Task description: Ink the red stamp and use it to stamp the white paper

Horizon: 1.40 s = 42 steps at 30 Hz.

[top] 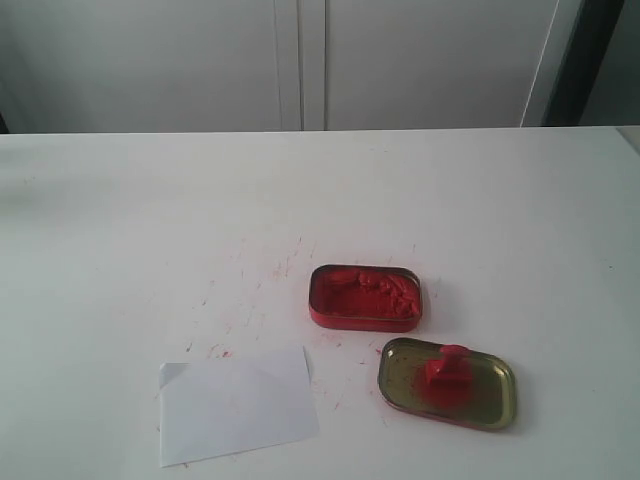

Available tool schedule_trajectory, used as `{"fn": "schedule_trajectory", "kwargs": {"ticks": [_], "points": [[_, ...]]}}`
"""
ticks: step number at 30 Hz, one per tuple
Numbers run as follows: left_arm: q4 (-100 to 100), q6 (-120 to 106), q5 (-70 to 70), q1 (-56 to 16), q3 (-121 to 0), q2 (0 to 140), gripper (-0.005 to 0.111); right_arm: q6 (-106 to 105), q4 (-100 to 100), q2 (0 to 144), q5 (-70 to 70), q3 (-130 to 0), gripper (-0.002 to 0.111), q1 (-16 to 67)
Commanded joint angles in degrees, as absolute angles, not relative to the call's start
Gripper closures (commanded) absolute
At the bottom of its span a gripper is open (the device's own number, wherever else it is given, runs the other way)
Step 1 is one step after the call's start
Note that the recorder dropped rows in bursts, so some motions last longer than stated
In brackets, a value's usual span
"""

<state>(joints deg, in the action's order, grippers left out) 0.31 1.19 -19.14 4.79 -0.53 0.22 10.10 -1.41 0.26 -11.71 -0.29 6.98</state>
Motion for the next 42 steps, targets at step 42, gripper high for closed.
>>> {"fn": "schedule_trajectory", "kwargs": {"ticks": [42], "points": [[0.44, 1.15, -19.5, 5.02, 0.0, 0.0, 0.107, 2.77, -1.55, 55.47, 31.9, -42.53, 0.108, 6.77]]}}
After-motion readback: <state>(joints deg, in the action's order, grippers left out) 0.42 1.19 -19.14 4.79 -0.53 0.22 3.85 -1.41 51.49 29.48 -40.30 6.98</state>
